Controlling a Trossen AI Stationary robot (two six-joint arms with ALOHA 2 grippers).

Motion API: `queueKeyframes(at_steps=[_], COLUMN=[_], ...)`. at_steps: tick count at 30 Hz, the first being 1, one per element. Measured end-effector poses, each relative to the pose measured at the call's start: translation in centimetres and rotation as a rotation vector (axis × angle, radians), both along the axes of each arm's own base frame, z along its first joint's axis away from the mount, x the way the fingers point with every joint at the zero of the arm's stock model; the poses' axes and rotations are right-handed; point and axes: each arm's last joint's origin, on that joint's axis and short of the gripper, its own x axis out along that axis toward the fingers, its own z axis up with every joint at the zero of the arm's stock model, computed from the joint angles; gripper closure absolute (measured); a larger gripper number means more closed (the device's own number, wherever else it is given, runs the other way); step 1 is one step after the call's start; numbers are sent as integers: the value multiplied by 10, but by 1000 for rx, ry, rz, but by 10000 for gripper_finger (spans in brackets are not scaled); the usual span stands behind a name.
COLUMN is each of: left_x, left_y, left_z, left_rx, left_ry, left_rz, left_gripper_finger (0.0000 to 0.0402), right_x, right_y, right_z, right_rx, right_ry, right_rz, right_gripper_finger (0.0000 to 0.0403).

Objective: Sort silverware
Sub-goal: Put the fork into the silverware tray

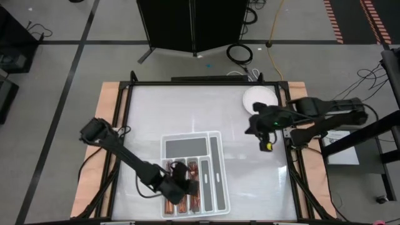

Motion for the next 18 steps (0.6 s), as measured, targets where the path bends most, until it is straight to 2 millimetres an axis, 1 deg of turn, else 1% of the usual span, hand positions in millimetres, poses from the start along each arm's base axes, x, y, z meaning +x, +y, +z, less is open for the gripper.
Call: queueKeyframes(at_steps=[1, 4, 8, 10, 13, 18], left_x=[4, 6, -5, -8, -6, -3], left_y=[-3, -7, -7, -8, -9, -11], left_z=[-1, -4, -12, -12, -11, -9], left_rx=[-1, -2, -23, -32, -58, -91], left_ry=[13, 106, 254, 272, 258, 224], left_rz=[17, 58, 176, 207, 218, 214], left_gripper_finger=[399, 399, 400, 399, 393, 391], right_x=[-7, -26, -45, -52, -60, -66], right_y=[1, 3, 6, 7, 7, 8], right_z=[-4, -13, -23, -28, -32, -38], right_rx=[18, 63, 104, 115, 130, 134], right_ry=[0, -15, -25, -23, -27, -22], right_rz=[-12, -29, -32, -30, -29, -17], right_gripper_finger=[403, 403, 403, 403, 403, 403])
